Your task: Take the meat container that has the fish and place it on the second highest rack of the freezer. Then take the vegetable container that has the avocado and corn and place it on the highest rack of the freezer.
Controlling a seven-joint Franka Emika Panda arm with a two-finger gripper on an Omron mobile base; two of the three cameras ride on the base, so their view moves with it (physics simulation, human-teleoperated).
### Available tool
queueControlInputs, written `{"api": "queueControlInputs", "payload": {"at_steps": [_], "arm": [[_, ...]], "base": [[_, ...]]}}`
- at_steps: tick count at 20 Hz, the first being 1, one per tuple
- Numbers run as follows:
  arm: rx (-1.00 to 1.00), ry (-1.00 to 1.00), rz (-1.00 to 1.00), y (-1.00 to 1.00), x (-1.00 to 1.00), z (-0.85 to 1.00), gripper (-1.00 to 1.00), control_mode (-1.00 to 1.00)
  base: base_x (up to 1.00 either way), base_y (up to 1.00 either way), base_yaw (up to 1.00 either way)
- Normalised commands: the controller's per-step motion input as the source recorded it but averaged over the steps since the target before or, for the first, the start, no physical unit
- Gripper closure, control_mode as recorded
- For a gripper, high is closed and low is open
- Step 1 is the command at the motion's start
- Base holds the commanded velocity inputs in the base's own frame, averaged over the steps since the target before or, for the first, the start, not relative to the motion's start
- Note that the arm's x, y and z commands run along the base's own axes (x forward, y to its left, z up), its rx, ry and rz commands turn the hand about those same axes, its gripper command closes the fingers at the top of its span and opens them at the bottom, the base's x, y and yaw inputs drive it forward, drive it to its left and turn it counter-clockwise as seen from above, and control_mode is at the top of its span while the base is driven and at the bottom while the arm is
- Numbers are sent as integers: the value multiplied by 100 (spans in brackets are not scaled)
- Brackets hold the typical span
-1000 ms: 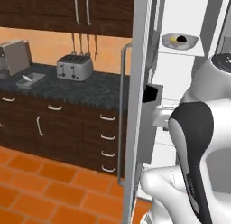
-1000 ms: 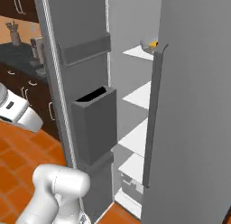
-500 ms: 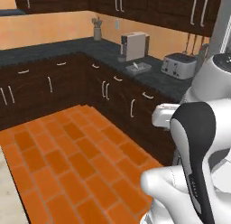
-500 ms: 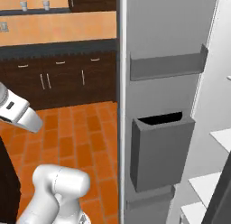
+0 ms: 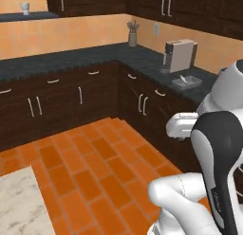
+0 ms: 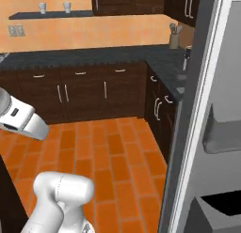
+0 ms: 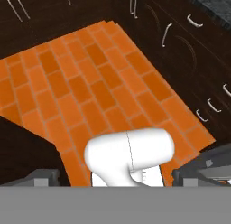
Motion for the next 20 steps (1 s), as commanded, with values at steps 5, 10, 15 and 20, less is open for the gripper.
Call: {"api": "queueControlInputs", "payload": {"at_steps": [5, 10, 15, 20], "arm": [[0, 0, 0, 0, 0, 0, -100, 100], [0, 0, 0, 0, 0, 0, -100, 100], [0, 0, 0, 0, 0, 0, -100, 100], [0, 0, 0, 0, 0, 0, -100, 100]], "base": [[100, 41, -25], [100, 28, -32], [100, 31, -41], [100, 28, -46]]}}
